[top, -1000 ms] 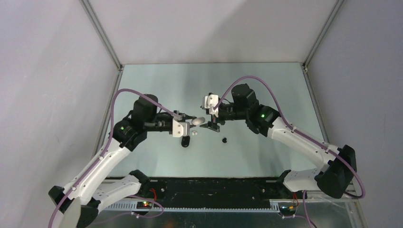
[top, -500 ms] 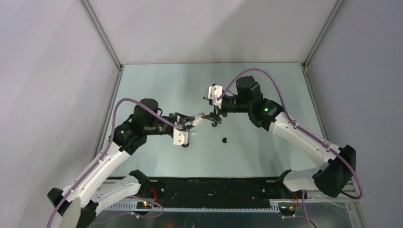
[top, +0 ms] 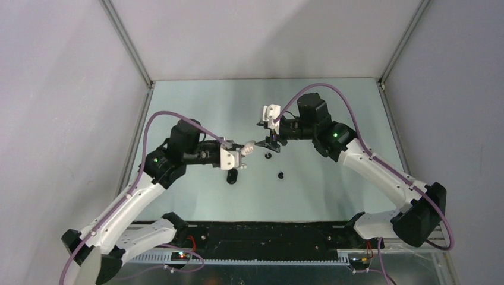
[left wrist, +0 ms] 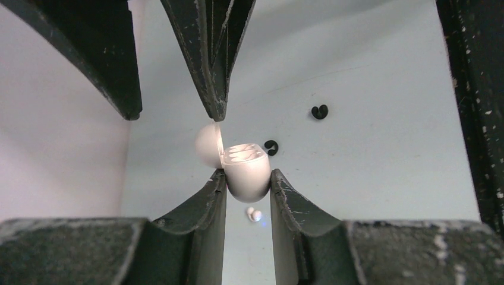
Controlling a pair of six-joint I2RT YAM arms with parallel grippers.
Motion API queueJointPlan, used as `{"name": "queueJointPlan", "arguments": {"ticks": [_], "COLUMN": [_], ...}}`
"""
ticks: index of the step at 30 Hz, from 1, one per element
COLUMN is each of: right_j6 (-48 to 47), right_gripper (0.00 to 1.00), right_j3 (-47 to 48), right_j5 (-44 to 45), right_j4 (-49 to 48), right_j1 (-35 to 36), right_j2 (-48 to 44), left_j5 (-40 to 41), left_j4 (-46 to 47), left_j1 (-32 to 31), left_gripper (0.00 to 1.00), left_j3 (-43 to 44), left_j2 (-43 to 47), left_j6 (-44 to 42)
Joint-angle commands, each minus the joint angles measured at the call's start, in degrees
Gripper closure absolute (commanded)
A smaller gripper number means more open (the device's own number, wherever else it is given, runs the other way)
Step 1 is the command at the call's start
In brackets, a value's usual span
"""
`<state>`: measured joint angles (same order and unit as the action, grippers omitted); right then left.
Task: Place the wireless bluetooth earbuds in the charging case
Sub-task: Open the charging case, then pass from the left arm to the right
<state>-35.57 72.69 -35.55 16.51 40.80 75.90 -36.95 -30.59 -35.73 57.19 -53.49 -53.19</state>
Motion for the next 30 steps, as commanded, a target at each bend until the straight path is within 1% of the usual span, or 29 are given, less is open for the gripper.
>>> {"name": "queueJointPlan", "arguments": {"ticks": [1,3,10,12,14,18,21,30], "right_j6": [-0.14,-0.27,0.48,1.01,-0.39,-3.82,-4.53,-6.18], "right_gripper": [0.38,0.4,0.41,0.39,0.36,0.36,0.38,0.45], "right_j3": [3.0,3.03,3.05,3.0,3.03,3.0,2.99,3.06], "right_j5": [-1.01,-1.33,-1.74,-2.8,-4.25,-6.84,-7.28,-5.77], "right_j4": [0.46,0.93,0.33,0.13,1.5,5.58,7.04,6.91], "right_j1": [-0.74,-0.8,-0.61,-0.97,-1.3,-1.33,-0.7,0.93], "right_j2": [-1.61,-1.44,-1.0,-1.45,-2.04,-2.22,-1.52,2.19], "left_j5": [-1.14,-1.19,-1.17,-1.16,-1.18,-1.82,-2.27,-2.02], "left_j4": [-0.7,-0.55,-0.16,-0.11,-0.03,0.18,0.22,0.35], "left_j1": [0.37,0.56,1.05,1.31,1.47,1.76,1.71,1.7], "left_gripper": [1.0,1.0,1.0,1.0,1.0,1.0,1.0,1.0], "left_j3": [2.92,3.15,3.22,3.21,3.24,3.26,3.36,2.94], "left_j2": [-0.68,-0.86,-0.96,-1.09,-1.13,-1.34,-1.49,-0.93], "left_j6": [6.95,7.97,10.32,10.98,11.53,11.8,11.36,11.15]}}
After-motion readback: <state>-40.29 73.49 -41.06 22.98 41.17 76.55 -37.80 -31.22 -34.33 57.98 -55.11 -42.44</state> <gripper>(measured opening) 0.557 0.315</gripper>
